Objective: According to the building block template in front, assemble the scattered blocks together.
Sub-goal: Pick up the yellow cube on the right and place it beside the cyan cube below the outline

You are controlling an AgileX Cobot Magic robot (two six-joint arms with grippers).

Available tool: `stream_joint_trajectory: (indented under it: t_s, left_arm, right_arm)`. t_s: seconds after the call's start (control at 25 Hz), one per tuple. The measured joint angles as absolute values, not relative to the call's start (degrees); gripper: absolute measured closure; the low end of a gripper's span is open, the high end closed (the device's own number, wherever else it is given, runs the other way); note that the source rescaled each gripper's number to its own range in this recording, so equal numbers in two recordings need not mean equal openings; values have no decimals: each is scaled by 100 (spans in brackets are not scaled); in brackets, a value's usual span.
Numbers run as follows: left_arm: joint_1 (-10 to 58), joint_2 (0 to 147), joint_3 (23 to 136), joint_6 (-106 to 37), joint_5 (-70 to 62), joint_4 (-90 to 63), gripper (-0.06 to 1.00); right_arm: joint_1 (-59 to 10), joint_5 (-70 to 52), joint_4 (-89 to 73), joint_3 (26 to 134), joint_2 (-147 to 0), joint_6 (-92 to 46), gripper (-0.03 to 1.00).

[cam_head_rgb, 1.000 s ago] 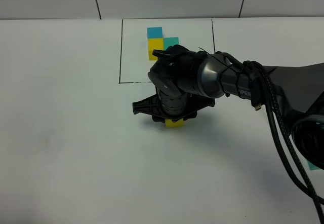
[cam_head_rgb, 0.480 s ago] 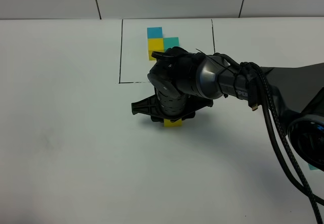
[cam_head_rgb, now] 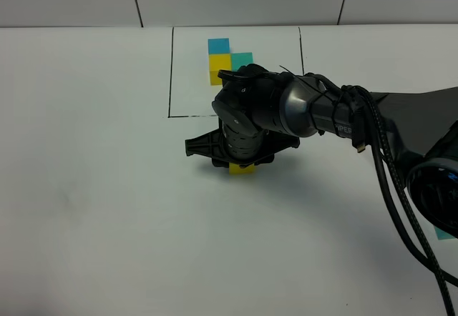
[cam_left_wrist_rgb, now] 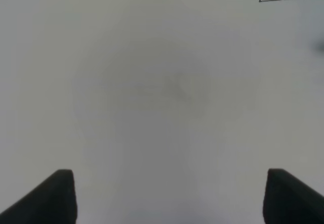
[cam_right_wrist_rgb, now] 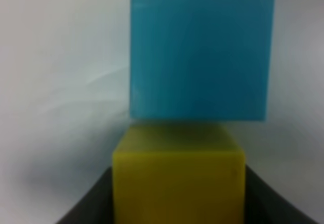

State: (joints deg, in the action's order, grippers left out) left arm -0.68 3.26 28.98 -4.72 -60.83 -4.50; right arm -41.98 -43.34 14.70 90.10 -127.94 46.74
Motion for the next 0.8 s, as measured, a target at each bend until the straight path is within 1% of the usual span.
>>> stream_joint_trajectory:
  t_s: [0.8]
  left_arm:
    - [-68,326,2898,-472,-6083,-450,-5]
  right_arm:
    - [-4180,-4309,1647,9049,-12854,4676,96]
